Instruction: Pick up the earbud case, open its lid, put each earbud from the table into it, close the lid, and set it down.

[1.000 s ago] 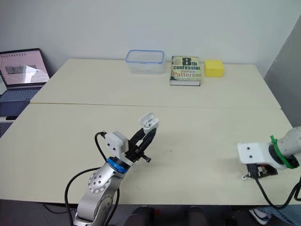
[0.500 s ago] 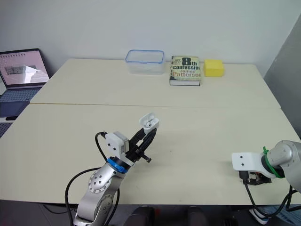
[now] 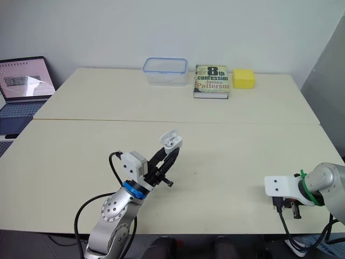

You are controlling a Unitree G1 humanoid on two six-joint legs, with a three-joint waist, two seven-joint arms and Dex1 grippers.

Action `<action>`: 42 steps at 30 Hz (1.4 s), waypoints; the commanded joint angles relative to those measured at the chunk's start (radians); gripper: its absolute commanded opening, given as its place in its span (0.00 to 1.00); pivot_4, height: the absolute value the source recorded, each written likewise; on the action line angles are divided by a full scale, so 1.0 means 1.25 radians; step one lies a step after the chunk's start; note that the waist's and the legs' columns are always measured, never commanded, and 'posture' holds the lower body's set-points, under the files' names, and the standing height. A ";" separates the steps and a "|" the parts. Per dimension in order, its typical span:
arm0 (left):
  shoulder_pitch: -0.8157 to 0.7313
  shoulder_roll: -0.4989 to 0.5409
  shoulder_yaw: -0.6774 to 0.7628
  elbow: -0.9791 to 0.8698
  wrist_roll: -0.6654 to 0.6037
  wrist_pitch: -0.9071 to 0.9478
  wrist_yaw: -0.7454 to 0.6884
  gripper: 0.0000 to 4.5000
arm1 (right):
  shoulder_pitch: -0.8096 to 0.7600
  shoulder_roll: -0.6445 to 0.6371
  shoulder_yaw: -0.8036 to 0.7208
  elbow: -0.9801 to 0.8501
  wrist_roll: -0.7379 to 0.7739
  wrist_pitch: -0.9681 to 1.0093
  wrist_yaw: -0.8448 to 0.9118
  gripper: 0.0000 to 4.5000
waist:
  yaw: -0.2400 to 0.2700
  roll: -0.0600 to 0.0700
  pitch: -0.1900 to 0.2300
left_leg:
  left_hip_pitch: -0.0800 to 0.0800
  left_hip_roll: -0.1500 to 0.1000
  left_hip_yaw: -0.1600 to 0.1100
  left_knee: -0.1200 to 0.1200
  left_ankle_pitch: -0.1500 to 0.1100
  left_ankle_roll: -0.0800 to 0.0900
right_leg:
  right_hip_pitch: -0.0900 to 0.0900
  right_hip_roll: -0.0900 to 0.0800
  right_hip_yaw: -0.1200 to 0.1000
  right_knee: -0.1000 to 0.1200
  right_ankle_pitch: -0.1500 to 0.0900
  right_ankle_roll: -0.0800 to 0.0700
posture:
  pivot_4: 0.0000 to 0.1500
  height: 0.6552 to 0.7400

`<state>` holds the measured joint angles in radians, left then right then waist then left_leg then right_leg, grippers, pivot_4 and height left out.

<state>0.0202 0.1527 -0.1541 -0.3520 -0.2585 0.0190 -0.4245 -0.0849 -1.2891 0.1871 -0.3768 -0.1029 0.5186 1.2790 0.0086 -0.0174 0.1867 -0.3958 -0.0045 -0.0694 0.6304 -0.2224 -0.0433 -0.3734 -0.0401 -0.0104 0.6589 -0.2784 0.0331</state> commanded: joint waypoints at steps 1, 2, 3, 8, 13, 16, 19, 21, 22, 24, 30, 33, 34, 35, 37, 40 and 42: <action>-0.012 -0.003 -0.002 -0.018 0.003 -0.016 -0.001 0.17 | 0.001 0.004 -0.020 -0.008 0.014 0.001 -0.004 0.09 | 0.000 0.000 0.000 | 0.000 0.000 0.000 0.000 0.000 0.000 | 0.000 0.000 0.000 0.000 0.000 0.000 | 1.00 1.00; -0.014 -0.004 -0.002 -0.016 0.002 -0.017 -0.001 0.17 | -0.008 0.006 -0.029 -0.013 0.023 -0.002 -0.002 0.09 | -0.001 0.000 0.000 | 0.000 0.000 0.000 0.000 0.000 0.000 | 0.000 0.000 0.000 0.000 0.000 0.000 | 1.00 1.00; -0.016 -0.004 -0.001 -0.014 0.001 -0.018 -0.002 0.17 | -0.021 0.011 -0.040 -0.018 0.034 -0.006 -0.002 0.09 | -0.001 0.000 0.000 | 0.000 0.000 0.000 0.000 0.000 0.000 | 0.000 0.000 0.000 0.000 0.000 0.000 | 1.00 1.00; -0.033 -0.007 0.004 0.002 -0.003 -0.032 -0.010 0.17 | -0.158 0.142 -0.109 -0.048 0.179 0.007 -0.024 0.09 | -0.007 0.000 0.000 | 0.000 -0.001 0.000 0.000 0.000 0.000 | -0.001 0.001 0.000 0.001 0.000 0.000 | 1.00 1.00; -0.064 -0.018 0.003 0.027 -0.002 -0.049 -0.013 0.17 | -0.268 0.413 -0.186 -0.082 0.347 0.036 -0.174 0.09 | -0.006 -0.001 0.001 | -0.001 -0.001 -0.002 0.000 0.000 0.000 | -0.001 0.002 -0.001 0.001 0.000 0.000 | 1.00 1.00; -0.078 -0.023 0.004 0.040 -0.002 -0.057 -0.016 0.17 | -0.296 0.528 -0.201 -0.094 0.379 0.004 -0.258 0.09 | -0.003 -0.001 0.001 | -0.003 -0.001 -0.003 0.000 0.000 0.000 | -0.002 0.001 -0.001 0.001 0.000 0.000 | 1.00 1.00; -0.091 -0.027 0.000 0.047 0.000 -0.064 -0.020 0.17 | -0.338 0.652 -0.182 -0.101 0.403 0.008 -0.365 0.09 | -0.005 -0.001 0.001 | -0.003 -0.001 -0.002 0.000 0.000 0.000 | -0.003 0.001 0.000 0.002 0.000 0.000 | 1.00 1.00; -0.097 -0.029 -0.001 0.053 0.001 -0.067 -0.021 0.17 | -0.347 0.687 -0.168 -0.098 0.390 -0.014 -0.397 0.09 | -0.006 -0.001 0.001 | -0.002 -0.001 -0.002 0.000 0.000 0.000 | -0.003 0.001 0.000 0.003 0.000 0.000 | 1.00 1.00; -0.100 -0.031 -0.001 0.054 0.002 -0.067 -0.021 0.17 | -0.347 0.701 -0.158 -0.100 0.390 -0.014 -0.406 0.09 | -0.005 -0.001 0.001 | -0.002 -0.001 -0.002 0.000 0.000 0.000 | -0.003 0.001 -0.001 0.003 0.000 0.000 | 1.00 1.00; -0.103 -0.031 0.001 0.054 0.002 -0.067 -0.023 0.17 | -0.342 0.737 -0.136 -0.096 0.383 -0.031 -0.436 0.09 | -0.006 -0.001 0.001 | -0.002 -0.001 -0.002 0.000 0.000 0.000 | -0.003 0.001 -0.001 0.003 0.001 -0.001 | 1.00 1.00; -0.109 -0.031 0.004 0.055 0.000 -0.067 -0.026 0.17 | -0.313 0.772 -0.083 -0.056 0.342 -0.112 -0.463 0.09 | -0.008 -0.001 0.001 | -0.002 -0.001 -0.002 0.000 0.000 0.000 | -0.004 0.002 -0.001 0.004 0.002 -0.004 | 1.00 1.00; -0.109 -0.032 0.002 0.053 0.001 -0.069 -0.026 0.17 | -0.308 0.773 -0.060 -0.028 0.318 -0.157 -0.459 0.09 | -0.009 -0.001 0.001 | -0.002 -0.001 -0.001 0.000 0.000 0.000 | -0.004 0.002 0.000 0.004 0.002 -0.004 | 1.00 1.00; -0.108 -0.032 0.002 0.052 0.001 -0.069 -0.026 0.17 | -0.308 0.774 -0.054 -0.016 0.309 -0.176 -0.459 0.09 | -0.009 -0.001 0.001 | -0.002 -0.001 -0.001 0.000 0.000 0.000 | -0.004 0.002 0.000 0.004 0.002 -0.004 | 1.00 1.00; -0.108 -0.032 0.001 0.052 0.001 -0.070 -0.026 0.17 | -0.309 0.776 -0.051 -0.005 0.304 -0.189 -0.459 0.09 | -0.009 -0.001 0.001 | -0.002 -0.001 -0.001 0.000 0.000 0.000 | -0.004 0.002 0.000 0.004 0.002 -0.004 | 1.00 1.00; -0.108 -0.032 0.001 0.053 0.001 -0.072 -0.026 0.17 | -0.314 0.780 -0.042 0.018 0.291 -0.217 -0.461 0.09 | -0.009 -0.001 0.001 | -0.002 -0.001 -0.001 0.000 0.000 0.000 | -0.004 0.002 0.000 0.004 0.002 -0.004 | 1.00 1.00; -0.107 -0.032 -0.001 0.053 0.001 -0.072 -0.027 0.17 | -0.322 0.788 -0.032 0.045 0.278 -0.245 -0.465 0.09 | -0.009 -0.001 0.001 | -0.002 -0.001 -0.001 0.000 0.000 0.000 | -0.004 0.002 0.000 0.004 0.002 -0.004 | 1.00 1.00; -0.107 -0.031 -0.001 0.053 0.000 -0.072 -0.027 0.17 | -0.323 0.792 -0.027 0.056 0.271 -0.259 -0.465 0.09 | -0.009 -0.001 0.001 | -0.002 -0.001 -0.001 0.000 0.000 0.000 | -0.004 0.002 0.000 0.004 0.002 -0.004 | 1.00 1.00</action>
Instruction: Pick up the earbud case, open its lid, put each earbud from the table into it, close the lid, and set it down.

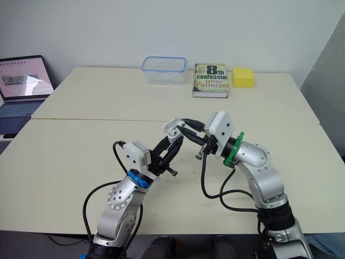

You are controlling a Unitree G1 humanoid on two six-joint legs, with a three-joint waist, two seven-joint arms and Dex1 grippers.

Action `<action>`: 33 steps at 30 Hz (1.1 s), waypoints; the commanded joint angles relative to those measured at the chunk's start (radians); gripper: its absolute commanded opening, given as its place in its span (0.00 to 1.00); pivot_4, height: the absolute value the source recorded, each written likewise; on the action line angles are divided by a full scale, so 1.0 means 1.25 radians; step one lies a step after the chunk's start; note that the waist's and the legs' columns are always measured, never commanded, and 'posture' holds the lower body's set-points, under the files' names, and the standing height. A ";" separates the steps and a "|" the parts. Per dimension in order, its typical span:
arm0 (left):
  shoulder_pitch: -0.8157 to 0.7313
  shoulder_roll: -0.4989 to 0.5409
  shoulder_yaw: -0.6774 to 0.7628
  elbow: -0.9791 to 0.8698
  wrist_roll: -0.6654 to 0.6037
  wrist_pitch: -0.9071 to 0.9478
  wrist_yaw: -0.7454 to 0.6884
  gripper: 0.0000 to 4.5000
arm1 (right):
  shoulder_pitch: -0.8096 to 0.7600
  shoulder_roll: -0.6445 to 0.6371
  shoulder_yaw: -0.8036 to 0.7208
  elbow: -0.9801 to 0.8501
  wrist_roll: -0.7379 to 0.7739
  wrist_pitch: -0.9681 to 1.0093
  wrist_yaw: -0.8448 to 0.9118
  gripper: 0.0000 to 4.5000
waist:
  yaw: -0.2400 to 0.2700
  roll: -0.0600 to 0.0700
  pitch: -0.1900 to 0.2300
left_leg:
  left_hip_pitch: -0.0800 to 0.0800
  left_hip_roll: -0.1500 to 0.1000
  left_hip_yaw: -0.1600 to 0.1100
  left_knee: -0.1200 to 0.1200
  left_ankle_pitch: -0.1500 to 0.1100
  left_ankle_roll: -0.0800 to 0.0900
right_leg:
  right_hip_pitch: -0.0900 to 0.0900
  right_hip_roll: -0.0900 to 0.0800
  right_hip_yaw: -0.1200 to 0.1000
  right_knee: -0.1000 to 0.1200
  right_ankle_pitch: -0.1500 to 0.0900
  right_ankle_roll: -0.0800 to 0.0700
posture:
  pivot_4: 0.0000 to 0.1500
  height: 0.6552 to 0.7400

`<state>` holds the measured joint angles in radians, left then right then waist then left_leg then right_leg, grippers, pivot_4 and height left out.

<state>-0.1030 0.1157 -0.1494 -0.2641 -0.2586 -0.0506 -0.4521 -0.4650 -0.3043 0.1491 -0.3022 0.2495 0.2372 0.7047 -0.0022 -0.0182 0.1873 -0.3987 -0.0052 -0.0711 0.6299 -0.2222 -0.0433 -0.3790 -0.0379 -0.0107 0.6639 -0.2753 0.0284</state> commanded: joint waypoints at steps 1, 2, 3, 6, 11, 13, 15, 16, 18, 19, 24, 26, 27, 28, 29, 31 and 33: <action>-0.008 -0.002 -0.004 -0.018 0.000 -0.017 -0.006 0.17 | -0.019 0.005 0.006 0.001 -0.013 -0.040 -0.005 0.09 | 0.000 0.000 0.000 | 0.000 0.000 0.000 0.000 0.000 0.000 | 0.000 0.000 0.000 0.000 0.000 0.000 | 1.00 1.00; -0.008 -0.001 -0.004 -0.018 0.000 -0.017 -0.006 0.17 | -0.019 0.005 0.009 0.006 -0.015 -0.046 -0.005 0.09 | 0.000 0.000 0.000 | 0.000 0.000 0.000 0.000 0.000 0.000 | 0.000 0.000 0.000 0.000 0.000 0.000 | 1.00 1.00; -0.008 -0.001 -0.004 -0.017 -0.001 -0.017 -0.007 0.17 | -0.019 0.005 0.013 0.010 -0.018 -0.052 -0.004 0.09 | 0.000 0.000 0.000 | 0.000 0.000 0.000 0.000 0.000 0.000 | 0.000 0.000 0.000 0.000 0.000 0.000 | 1.00 1.00; -0.008 -0.001 -0.004 -0.017 -0.001 -0.016 -0.007 0.17 | -0.017 0.004 0.021 0.023 -0.029 -0.069 -0.004 0.09 | 0.000 0.000 0.000 | 0.000 0.000 0.000 0.000 0.000 0.000 | 0.000 0.000 0.000 0.000 0.000 0.000 | 1.00 1.00; -0.009 -0.002 -0.005 -0.016 0.000 -0.016 -0.009 0.17 | -0.017 -0.002 0.031 0.054 -0.064 -0.104 -0.014 0.09 | 0.000 0.000 0.000 | 0.000 0.000 0.000 0.000 0.000 0.000 | 0.000 0.000 0.000 0.000 0.000 0.000 | 1.00 1.00; -0.009 -0.002 -0.006 -0.017 0.001 -0.016 -0.009 0.17 | -0.017 -0.002 0.030 0.062 -0.071 -0.111 -0.016 0.09 | 0.000 0.000 0.000 | 0.000 0.000 0.000 0.000 0.000 0.000 | 0.000 0.000 0.000 0.000 0.000 0.000 | 1.00 1.00; -0.009 -0.003 -0.006 -0.018 0.002 -0.015 -0.009 0.17 | -0.018 -0.003 0.031 0.066 -0.074 -0.112 -0.014 0.09 | 0.000 0.000 0.000 | 0.000 0.000 0.000 0.000 0.000 0.000 | 0.000 0.000 0.000 0.000 0.000 0.000 | 1.00 1.00; -0.009 -0.003 -0.007 -0.019 0.002 -0.014 -0.009 0.17 | -0.018 -0.004 0.034 0.066 -0.073 -0.110 -0.010 0.09 | 0.000 0.000 0.000 | 0.000 0.000 0.000 0.000 0.000 0.000 | 0.000 0.000 0.000 0.000 0.000 0.000 | 1.00 1.00; -0.009 -0.004 -0.007 -0.020 0.002 -0.014 -0.008 0.17 | -0.019 -0.009 0.041 0.064 -0.071 -0.102 0.001 0.09 | 0.000 0.000 0.000 | 0.000 0.000 0.000 0.000 0.000 0.000 | 0.000 0.000 0.000 0.000 0.000 0.000 | 1.00 1.00; -0.009 -0.004 -0.007 -0.020 0.002 -0.014 -0.008 0.17 | -0.019 -0.011 0.043 0.061 -0.070 -0.100 0.006 0.09 | 0.000 0.000 0.000 | 0.000 0.000 0.000 0.000 0.000 0.000 | 0.000 0.000 0.000 0.000 0.000 0.000 | 1.00 1.00; -0.008 -0.004 -0.008 -0.022 0.003 -0.013 -0.007 0.17 | -0.017 -0.017 0.038 0.041 -0.052 -0.080 0.017 0.25 | 0.000 0.000 0.000 | 0.000 0.000 0.000 0.000 0.000 0.000 | 0.000 0.000 0.000 0.000 0.000 0.000 | 1.00 1.00; -0.008 -0.005 -0.008 -0.022 0.003 -0.012 -0.007 0.17 | -0.021 -0.021 0.034 0.034 -0.047 -0.074 0.020 0.39 | 0.000 0.000 0.000 | 0.000 0.000 0.000 0.000 0.000 0.000 | 0.000 0.000 0.000 0.000 0.000 0.000 | 1.00 1.00; -0.009 -0.005 -0.009 -0.023 0.003 -0.012 -0.006 0.17 | -0.023 -0.024 0.031 0.031 -0.046 -0.072 0.020 0.47 | 0.000 0.000 0.000 | 0.000 0.000 0.000 0.000 0.000 0.000 | 0.000 0.000 0.000 0.000 0.000 0.000 | 1.00 1.00; -0.009 -0.006 -0.009 -0.023 0.003 -0.011 -0.006 0.17 | -0.025 -0.028 0.028 0.028 -0.043 -0.068 0.022 0.54 | 0.000 0.000 0.000 | 0.000 0.000 0.000 0.000 0.000 0.000 | 0.000 0.000 0.000 0.000 0.000 0.000 | 1.00 1.00; -0.009 -0.006 -0.010 -0.023 0.003 -0.011 -0.006 0.17 | -0.024 -0.035 0.024 0.022 -0.040 -0.065 0.027 0.62 | 0.000 0.000 0.000 | 0.000 0.000 0.000 0.000 0.000 0.000 | 0.000 0.000 0.000 0.000 0.000 0.000 | 1.00 1.00; -0.009 -0.005 -0.010 -0.022 0.003 -0.011 -0.005 0.17 | -0.020 -0.052 0.012 0.006 -0.022 -0.050 0.038 0.76 | 0.000 0.000 0.000 | 0.000 0.000 0.000 0.000 0.000 0.000 | 0.000 0.000 0.000 0.000 0.000 0.000 | 1.00 1.00; -0.009 -0.004 -0.010 -0.021 0.003 -0.012 -0.004 0.17 | -0.014 -0.073 -0.006 -0.014 -0.002 -0.034 0.047 0.77 | 0.001 0.000 0.000 | 0.000 0.000 0.000 0.000 0.000 0.000 | 0.000 0.000 0.000 0.000 0.000 0.000 | 1.00 1.00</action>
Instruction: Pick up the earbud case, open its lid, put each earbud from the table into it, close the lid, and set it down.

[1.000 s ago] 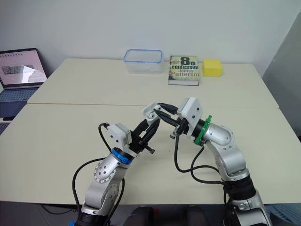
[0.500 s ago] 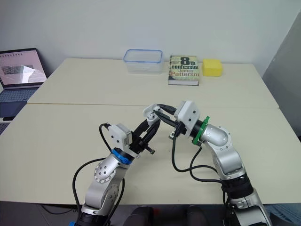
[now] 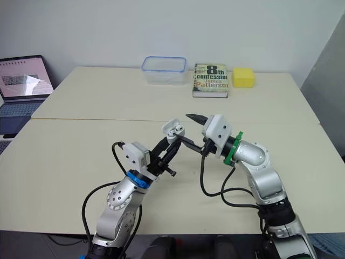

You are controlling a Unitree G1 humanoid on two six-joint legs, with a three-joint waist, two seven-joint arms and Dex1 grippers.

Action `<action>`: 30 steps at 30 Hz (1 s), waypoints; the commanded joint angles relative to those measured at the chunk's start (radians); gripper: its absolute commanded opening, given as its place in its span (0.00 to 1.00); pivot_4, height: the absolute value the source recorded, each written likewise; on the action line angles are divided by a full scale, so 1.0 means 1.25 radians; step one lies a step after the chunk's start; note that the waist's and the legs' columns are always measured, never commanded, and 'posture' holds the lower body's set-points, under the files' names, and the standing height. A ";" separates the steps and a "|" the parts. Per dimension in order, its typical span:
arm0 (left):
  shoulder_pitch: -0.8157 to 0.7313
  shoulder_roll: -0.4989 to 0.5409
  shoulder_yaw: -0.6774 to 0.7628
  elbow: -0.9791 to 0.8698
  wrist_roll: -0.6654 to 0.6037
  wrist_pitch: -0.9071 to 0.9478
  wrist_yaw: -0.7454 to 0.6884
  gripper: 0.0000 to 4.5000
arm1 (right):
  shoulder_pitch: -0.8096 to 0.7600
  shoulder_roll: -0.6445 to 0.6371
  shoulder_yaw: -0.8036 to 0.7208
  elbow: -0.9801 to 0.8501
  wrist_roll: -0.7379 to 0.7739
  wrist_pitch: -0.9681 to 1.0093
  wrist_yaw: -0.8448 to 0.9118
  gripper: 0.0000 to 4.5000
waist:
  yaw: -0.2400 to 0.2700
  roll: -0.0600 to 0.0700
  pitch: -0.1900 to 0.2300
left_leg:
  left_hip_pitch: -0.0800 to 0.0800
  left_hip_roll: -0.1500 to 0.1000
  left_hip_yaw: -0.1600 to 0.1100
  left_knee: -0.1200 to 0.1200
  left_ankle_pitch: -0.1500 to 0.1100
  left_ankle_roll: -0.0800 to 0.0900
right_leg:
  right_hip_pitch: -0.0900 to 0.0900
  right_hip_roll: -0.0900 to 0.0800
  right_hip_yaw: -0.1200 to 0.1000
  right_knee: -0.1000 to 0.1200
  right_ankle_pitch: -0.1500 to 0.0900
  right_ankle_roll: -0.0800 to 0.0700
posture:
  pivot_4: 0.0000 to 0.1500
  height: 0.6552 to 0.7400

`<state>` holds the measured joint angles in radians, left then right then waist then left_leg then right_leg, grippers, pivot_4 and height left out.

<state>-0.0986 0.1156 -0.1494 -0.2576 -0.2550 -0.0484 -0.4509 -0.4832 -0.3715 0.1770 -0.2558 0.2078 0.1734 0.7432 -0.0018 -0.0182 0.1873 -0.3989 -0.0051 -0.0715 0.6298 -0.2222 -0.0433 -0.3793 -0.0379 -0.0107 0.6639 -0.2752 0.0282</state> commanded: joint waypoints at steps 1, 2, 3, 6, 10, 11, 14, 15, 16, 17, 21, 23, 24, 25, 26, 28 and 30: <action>-0.013 -0.004 -0.009 -0.025 0.000 -0.014 -0.006 0.17 | 0.005 -0.036 -0.044 -0.066 0.050 0.030 0.025 0.77 | 0.000 0.000 0.000 | 0.000 0.000 0.000 0.000 0.000 0.000 | 0.000 0.000 0.000 0.000 0.000 0.000 | 1.00 1.00; -0.012 -0.003 -0.009 -0.024 0.000 -0.015 -0.007 0.17 | 0.010 -0.053 -0.061 -0.080 0.067 0.043 0.033 0.77 | 0.000 0.000 0.000 | 0.000 0.000 0.000 0.000 0.000 0.000 | 0.000 0.000 0.000 0.000 0.000 0.000 | 1.00 1.00; -0.012 -0.002 -0.008 -0.023 -0.001 -0.015 -0.007 0.17 | 0.014 -0.070 -0.078 -0.092 0.083 0.055 0.038 0.77 | 0.002 0.000 0.000 | 0.000 0.000 0.000 0.000 0.000 0.000 | 0.000 0.000 0.000 0.000 0.000 0.000 | 1.00 1.00; -0.013 0.001 -0.009 -0.020 -0.010 -0.009 -0.017 0.17 | 0.032 -0.128 -0.136 -0.124 0.132 0.105 0.051 0.77 | 0.002 0.000 0.000 | 0.000 0.000 0.000 0.000 0.000 0.000 | 0.000 0.000 0.000 0.000 0.000 0.000 | 1.00 1.00; -0.035 0.021 -0.017 -0.008 -0.083 0.049 -0.095 0.17 | 0.064 -0.227 -0.237 -0.141 0.170 0.176 0.054 0.77 | 0.003 0.000 0.000 | 0.000 0.000 0.000 0.000 0.000 0.000 | 0.000 0.000 0.000 0.000 0.000 0.000 | 1.00 1.00; -0.043 0.029 -0.020 -0.008 -0.114 0.080 -0.123 0.17 | 0.075 -0.258 -0.266 -0.138 0.171 0.186 0.059 0.77 | 0.004 0.000 0.000 | 0.000 0.000 0.000 0.000 0.000 0.000 | 0.000 0.000 -0.001 0.000 0.000 0.000 | 1.00 1.00; -0.078 0.073 -0.038 -0.019 -0.202 0.173 -0.234 0.17 | 0.135 -0.364 -0.328 -0.120 0.158 0.232 0.078 0.77 | 0.004 0.000 0.000 | -0.001 0.000 0.001 0.000 0.000 0.000 | 0.000 0.000 0.000 -0.001 -0.001 0.002 | 1.00 1.00; -0.096 0.091 -0.045 -0.020 -0.216 0.182 -0.277 0.17 | 0.157 -0.392 -0.343 -0.122 0.161 0.262 0.080 0.77 | 0.004 0.000 0.000 | -0.001 0.000 0.001 0.000 0.000 0.000 | 0.000 0.000 0.000 -0.001 -0.001 0.002 | 1.00 1.00; -0.114 0.106 -0.051 -0.020 -0.226 0.189 -0.313 0.17 | 0.176 -0.420 -0.357 -0.127 0.175 0.298 0.085 0.77 | 0.003 0.000 0.000 | -0.001 0.000 0.001 0.000 0.000 0.000 | 0.000 0.000 0.000 -0.001 -0.001 0.002 | 1.00 1.00; -0.135 0.115 -0.051 -0.016 -0.240 0.201 -0.339 0.17 | 0.191 -0.444 -0.370 -0.132 0.189 0.325 0.095 0.77 | 0.003 0.000 0.000 | -0.001 0.000 0.001 0.000 0.000 0.000 | 0.000 0.000 0.000 -0.001 -0.001 0.002 | 1.00 1.00; -0.195 0.134 -0.047 0.023 -0.265 0.228 -0.412 0.17 | 0.191 -0.490 -0.391 -0.158 0.270 0.410 0.128 0.68 | -0.004 0.001 0.000 | 0.000 0.000 0.003 0.000 0.000 0.000 | 0.000 0.000 0.001 0.000 -0.002 0.003 | 1.00 1.00; -0.214 0.138 -0.049 0.039 -0.277 0.248 -0.444 0.17 | 0.168 -0.508 -0.374 -0.169 0.313 0.460 0.144 0.55 | -0.005 0.001 0.000 | 0.001 0.001 0.003 0.000 0.000 0.000 | 0.000 0.001 0.001 0.000 -0.002 0.003 | 1.00 1.00; -0.221 0.138 -0.050 0.043 -0.284 0.259 -0.455 0.17 | 0.152 -0.511 -0.361 -0.171 0.323 0.476 0.144 0.48 | -0.006 0.001 0.000 | 0.001 0.001 0.003 0.000 0.000 0.000 | 0.000 0.001 0.001 0.000 -0.002 0.003 | 1.00 1.00; -0.226 0.138 -0.051 0.045 -0.290 0.271 -0.463 0.17 | 0.135 -0.511 -0.349 -0.170 0.332 0.491 0.144 0.40 | -0.006 0.001 0.000 | 0.001 0.001 0.003 0.000 0.000 0.000 | 0.000 0.001 0.001 0.000 -0.002 0.003 | 1.00 1.00; -0.229 0.138 -0.053 0.045 -0.294 0.280 -0.471 0.17 | 0.111 -0.507 -0.335 -0.165 0.341 0.505 0.141 0.31 | -0.005 0.001 0.000 | 0.000 0.001 0.002 0.000 0.000 0.000 | 0.000 0.001 0.001 -0.001 -0.002 0.003 | 1.00 1.00; -0.232 0.133 -0.054 0.046 -0.299 0.297 -0.478 0.17 | 0.072 -0.505 -0.309 -0.152 0.354 0.524 0.145 0.16 | -0.002 0.001 0.000 | -0.001 0.000 0.002 0.000 0.000 0.000 | 0.000 0.001 0.001 -0.001 -0.002 0.004 | 1.00 1.00; -0.228 0.129 -0.058 0.040 -0.304 0.314 -0.482 0.17 | 0.022 -0.504 -0.275 -0.134 0.369 0.544 0.162 0.00 | -0.002 0.001 0.000 | -0.001 0.000 0.002 0.000 0.000 0.000 | 0.000 0.001 0.001 -0.001 -0.002 0.004 | 1.00 1.00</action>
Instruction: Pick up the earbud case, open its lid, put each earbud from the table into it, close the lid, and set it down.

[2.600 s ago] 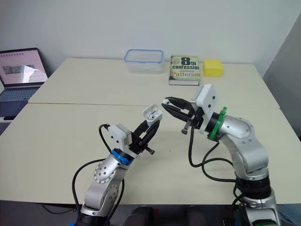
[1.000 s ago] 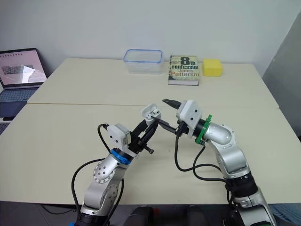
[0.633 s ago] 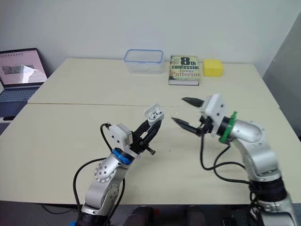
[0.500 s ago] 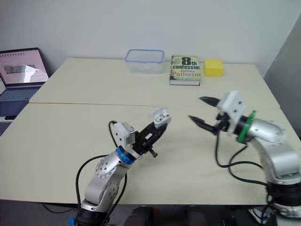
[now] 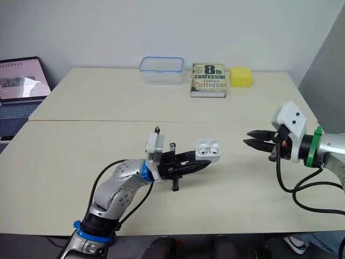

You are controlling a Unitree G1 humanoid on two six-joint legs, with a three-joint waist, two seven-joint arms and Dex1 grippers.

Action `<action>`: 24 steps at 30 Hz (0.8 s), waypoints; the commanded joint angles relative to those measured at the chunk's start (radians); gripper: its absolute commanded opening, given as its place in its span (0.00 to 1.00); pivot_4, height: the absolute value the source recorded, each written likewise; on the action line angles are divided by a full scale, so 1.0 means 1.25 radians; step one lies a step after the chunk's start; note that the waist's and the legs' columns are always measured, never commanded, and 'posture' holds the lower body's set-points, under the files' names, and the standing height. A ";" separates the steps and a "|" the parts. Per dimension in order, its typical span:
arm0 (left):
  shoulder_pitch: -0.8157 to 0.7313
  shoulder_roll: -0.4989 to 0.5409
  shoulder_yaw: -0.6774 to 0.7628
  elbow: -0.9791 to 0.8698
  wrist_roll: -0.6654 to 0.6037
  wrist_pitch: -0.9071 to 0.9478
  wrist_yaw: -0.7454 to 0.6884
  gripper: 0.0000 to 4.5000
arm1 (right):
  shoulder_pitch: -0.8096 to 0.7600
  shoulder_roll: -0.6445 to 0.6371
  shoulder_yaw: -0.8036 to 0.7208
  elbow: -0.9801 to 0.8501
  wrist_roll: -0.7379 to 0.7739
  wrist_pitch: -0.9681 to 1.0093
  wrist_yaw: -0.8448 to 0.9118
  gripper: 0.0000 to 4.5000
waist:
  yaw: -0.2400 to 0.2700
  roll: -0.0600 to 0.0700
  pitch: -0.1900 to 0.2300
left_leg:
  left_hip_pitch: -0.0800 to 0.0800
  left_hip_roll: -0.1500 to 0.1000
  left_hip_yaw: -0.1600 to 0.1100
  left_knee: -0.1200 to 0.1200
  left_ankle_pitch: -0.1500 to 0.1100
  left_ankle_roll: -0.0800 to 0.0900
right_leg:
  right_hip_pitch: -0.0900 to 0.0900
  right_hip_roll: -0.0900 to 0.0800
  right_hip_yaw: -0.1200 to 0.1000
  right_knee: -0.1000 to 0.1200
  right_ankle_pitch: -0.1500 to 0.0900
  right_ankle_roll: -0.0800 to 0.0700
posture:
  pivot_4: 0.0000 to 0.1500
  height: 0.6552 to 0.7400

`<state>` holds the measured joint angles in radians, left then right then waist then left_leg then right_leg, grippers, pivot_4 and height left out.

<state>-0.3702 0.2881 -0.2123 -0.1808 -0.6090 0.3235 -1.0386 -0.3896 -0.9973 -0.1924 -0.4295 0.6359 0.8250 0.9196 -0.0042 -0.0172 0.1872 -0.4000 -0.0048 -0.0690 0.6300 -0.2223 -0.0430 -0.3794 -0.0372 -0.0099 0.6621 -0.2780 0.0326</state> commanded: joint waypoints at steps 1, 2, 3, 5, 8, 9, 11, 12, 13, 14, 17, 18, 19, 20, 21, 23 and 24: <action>-0.008 -0.010 -0.009 -0.025 -0.023 0.024 -0.013 0.17 | -0.075 -0.004 0.037 0.014 0.033 0.031 0.030 0.00 | 0.001 0.000 0.000 | 0.000 0.000 0.000 0.000 0.000 0.000 | 0.000 0.000 0.000 0.000 0.000 0.000 | 1.00 1.00; -0.006 -0.011 -0.010 -0.028 -0.024 0.030 -0.013 0.17 | -0.097 -0.005 0.055 0.024 0.038 0.040 0.043 0.00 | 0.001 0.000 0.000 | 0.000 0.000 0.000 0.000 0.000 0.000 | 0.000 0.000 0.000 0.000 0.000 0.000 | 1.00 1.00; -0.003 -0.012 -0.011 -0.031 -0.026 0.035 -0.015 0.17 | -0.116 -0.005 0.074 0.033 0.040 0.044 0.058 0.00 | 0.001 0.000 0.000 | 0.000 0.000 0.000 0.000 0.000 0.000 | 0.000 0.000 0.000 0.000 0.000 0.000 | 1.00 1.00; -0.001 -0.012 -0.012 -0.034 -0.027 0.044 -0.016 0.17 | -0.150 -0.003 0.114 0.055 0.032 0.043 0.087 0.00 | 0.001 0.000 0.000 | 0.000 0.000 0.000 0.000 0.000 0.000 | 0.000 0.000 0.000 0.000 0.000 0.000 | 1.00 1.00; 0.000 -0.014 -0.012 -0.034 -0.027 0.052 -0.017 0.17 | -0.182 0.001 0.153 0.078 0.020 0.031 0.121 0.00 | 0.001 0.000 0.000 | 0.000 0.000 0.000 0.000 0.000 0.000 | 0.000 0.000 0.000 0.000 0.000 0.000 | 1.00 1.00; 0.001 -0.013 -0.011 -0.035 -0.028 0.054 -0.018 0.17 | -0.195 0.002 0.167 0.084 0.017 0.028 0.133 0.00 | 0.001 0.000 0.000 | 0.000 0.000 0.000 0.000 0.000 0.000 | 0.000 0.000 0.000 0.000 0.000 0.000 | 1.00 1.00; 0.003 -0.011 -0.010 -0.038 -0.030 0.062 -0.021 0.17 | -0.215 0.003 0.192 0.090 0.013 0.026 0.157 0.00 | 0.001 0.000 0.000 | 0.000 0.000 0.000 0.000 0.000 0.000 | -0.001 0.000 0.000 0.000 0.000 0.000 | 1.00 1.00; 0.004 -0.010 -0.009 -0.038 -0.031 0.065 -0.020 0.17 | -0.225 0.007 0.200 0.092 0.015 0.029 0.166 0.00 | 0.001 0.000 0.000 | 0.000 0.000 0.000 0.000 0.000 0.000 | -0.001 0.000 0.000 0.000 0.000 0.000 | 1.00 1.00; 0.005 -0.009 -0.009 -0.039 -0.031 0.066 -0.022 0.17 | -0.234 0.012 0.205 0.093 0.021 0.035 0.172 0.00 | 0.001 0.000 0.000 | 0.000 0.000 0.000 0.000 0.000 0.000 | -0.001 0.000 0.000 0.000 0.000 0.000 | 1.00 1.00; 0.006 -0.009 -0.009 -0.039 -0.030 0.068 -0.023 0.17 | -0.243 0.016 0.208 0.094 0.025 0.040 0.181 0.00 | 0.001 0.000 0.000 | 0.000 0.000 0.000 0.000 0.000 0.000 | -0.001 0.000 0.000 0.000 0.000 0.000 | 1.00 1.00; 0.005 -0.008 -0.008 -0.036 -0.028 0.069 -0.026 0.17 | -0.264 0.021 0.205 0.093 0.047 0.062 0.207 0.00 | 0.001 0.000 0.000 | 0.000 0.000 0.000 0.000 0.000 0.000 | -0.001 0.000 0.000 0.000 0.000 0.000 | 1.00 1.00; 0.005 -0.008 -0.008 -0.034 -0.027 0.068 -0.026 0.17 | -0.270 0.020 0.205 0.092 0.051 0.066 0.215 0.00 | 0.001 0.000 0.000 | 0.000 0.000 -0.001 0.000 0.000 0.000 | -0.001 0.000 0.000 0.000 0.000 0.000 | 1.00 1.00; 0.005 -0.008 -0.008 -0.033 -0.026 0.068 -0.026 0.17 | -0.275 0.016 0.205 0.092 0.055 0.070 0.224 0.00 | 0.001 0.000 0.000 | 0.000 0.000 -0.001 0.000 0.000 0.000 | -0.001 0.000 0.000 0.000 0.000 0.000 | 1.00 1.00; 0.006 -0.008 -0.008 -0.033 -0.025 0.067 -0.026 0.17 | -0.277 0.010 0.205 0.090 0.059 0.073 0.236 0.00 | 0.001 0.000 0.000 | 0.000 0.000 -0.001 0.000 0.000 0.000 | -0.001 0.000 0.000 0.000 0.000 0.000 | 1.00 1.00; 0.007 -0.008 -0.009 -0.033 -0.024 0.067 -0.025 0.17 | -0.279 0.005 0.203 0.086 0.064 0.076 0.245 0.00 | 0.001 0.000 0.000 | 0.000 0.000 0.000 0.000 0.000 0.000 | -0.001 0.000 0.000 0.000 0.000 0.000 | 1.00 1.00; 0.009 -0.009 -0.010 -0.033 -0.023 0.066 -0.023 0.17 | -0.282 -0.004 0.199 0.076 0.076 0.085 0.265 0.00 | 0.001 0.000 0.000 | 0.000 0.000 -0.001 0.000 0.000 0.000 | -0.001 0.000 0.000 0.000 0.000 0.000 | 1.00 1.00; 0.010 -0.009 -0.010 -0.034 -0.022 0.067 -0.023 0.17 | -0.282 -0.007 0.198 0.070 0.081 0.088 0.271 0.00 | 0.001 0.000 0.000 | 0.000 0.000 -0.001 0.000 0.000 0.000 | -0.001 0.000 0.000 0.000 0.000 0.000 | 1.00 1.00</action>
<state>-0.3577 0.2811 -0.2290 -0.1888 -0.6269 0.4114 -1.0619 -0.7270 -0.9911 0.0789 -0.3098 0.7093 0.9296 1.2288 -0.0026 -0.0171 0.1874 -0.4002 -0.0047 -0.0697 0.6299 -0.2223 -0.0430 -0.3801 -0.0376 -0.0102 0.6622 -0.2780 0.0326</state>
